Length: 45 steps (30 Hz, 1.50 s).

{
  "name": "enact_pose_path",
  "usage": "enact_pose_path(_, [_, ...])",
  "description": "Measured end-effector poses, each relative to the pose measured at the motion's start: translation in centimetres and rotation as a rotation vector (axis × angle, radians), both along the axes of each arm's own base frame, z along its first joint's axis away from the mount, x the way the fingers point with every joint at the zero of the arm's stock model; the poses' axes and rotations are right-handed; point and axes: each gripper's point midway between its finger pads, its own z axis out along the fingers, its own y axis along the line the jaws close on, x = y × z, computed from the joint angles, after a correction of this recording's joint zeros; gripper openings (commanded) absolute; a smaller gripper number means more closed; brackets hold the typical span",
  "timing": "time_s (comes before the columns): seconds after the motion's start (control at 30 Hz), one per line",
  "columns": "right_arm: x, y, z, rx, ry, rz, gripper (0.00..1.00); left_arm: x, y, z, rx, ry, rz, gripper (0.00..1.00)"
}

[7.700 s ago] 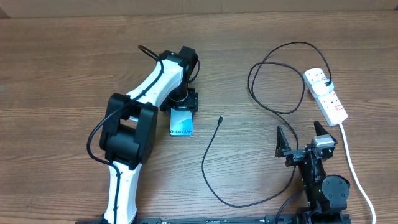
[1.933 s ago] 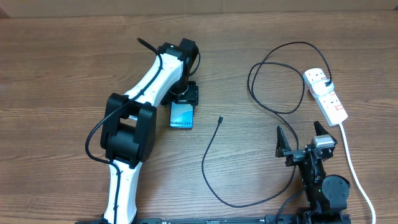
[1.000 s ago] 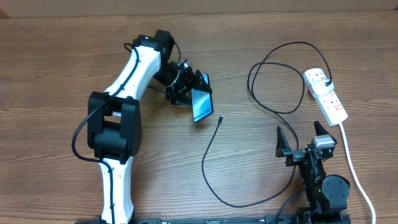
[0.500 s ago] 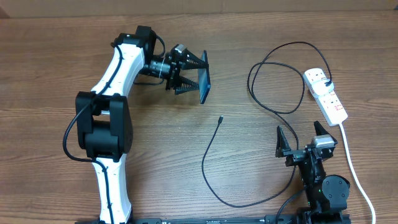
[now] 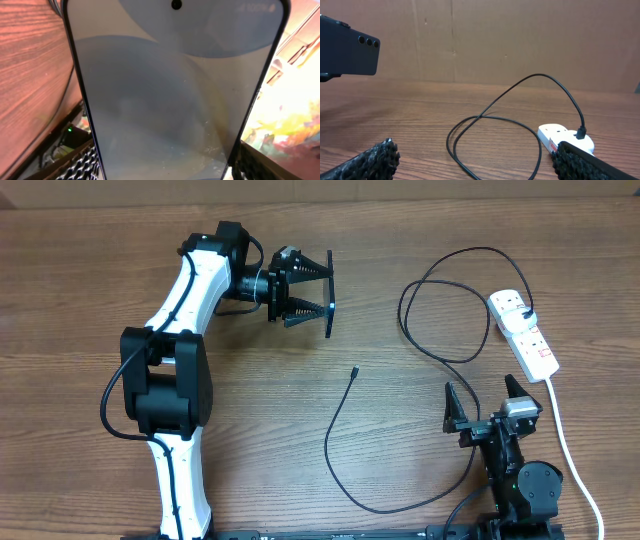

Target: Plug charger to phone and switch on socket

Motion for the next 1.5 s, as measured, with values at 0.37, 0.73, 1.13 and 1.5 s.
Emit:
enact_pose_path(0.37, [0.0, -0.01, 0.0, 0.0, 0.0, 0.0, 1.0, 0.16, 0.29, 0.12, 0.0, 0.05, 0.01, 0.75])
enact_pose_path(0.73, [0.0, -0.02, 0.0, 0.0, 0.0, -0.001, 1.0, 0.33, 0.61, 0.12, 0.0, 0.054, 0.018, 0.75])
enact_pose_path(1.13, [0.0, 0.0, 0.0, 0.0, 0.0, 0.0, 1.0, 0.33, 0.61, 0.12, 0.0, 0.054, 0.018, 0.74])
enact_pose_path(1.5, [0.0, -0.02, 0.0, 0.0, 0.0, -0.001, 1.0, 0.33, 0.61, 0.12, 0.0, 0.054, 0.018, 0.74])
